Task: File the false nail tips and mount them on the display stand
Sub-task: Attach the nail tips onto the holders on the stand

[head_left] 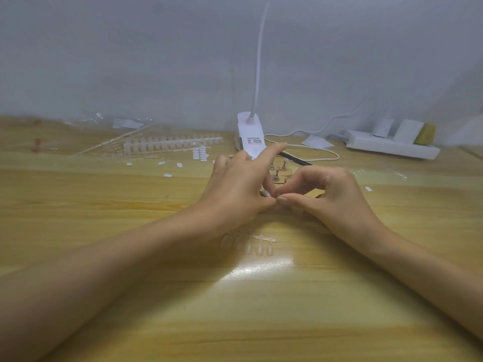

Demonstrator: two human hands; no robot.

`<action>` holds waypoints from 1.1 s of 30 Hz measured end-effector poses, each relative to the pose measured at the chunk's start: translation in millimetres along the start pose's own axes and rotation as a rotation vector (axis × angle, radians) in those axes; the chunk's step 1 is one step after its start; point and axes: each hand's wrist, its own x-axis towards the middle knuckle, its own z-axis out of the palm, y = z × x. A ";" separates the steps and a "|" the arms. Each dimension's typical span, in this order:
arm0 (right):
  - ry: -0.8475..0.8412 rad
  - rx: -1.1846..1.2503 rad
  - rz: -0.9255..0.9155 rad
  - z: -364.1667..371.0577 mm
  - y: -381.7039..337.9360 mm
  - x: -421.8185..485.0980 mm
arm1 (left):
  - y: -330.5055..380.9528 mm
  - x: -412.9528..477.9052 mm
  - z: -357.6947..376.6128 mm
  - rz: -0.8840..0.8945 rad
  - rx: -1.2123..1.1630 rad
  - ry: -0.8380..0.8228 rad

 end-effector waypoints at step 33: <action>-0.147 0.112 0.317 -3.1 -11.0 14.0 | 1.8 1.0 -0.7 -0.003 -0.087 -0.037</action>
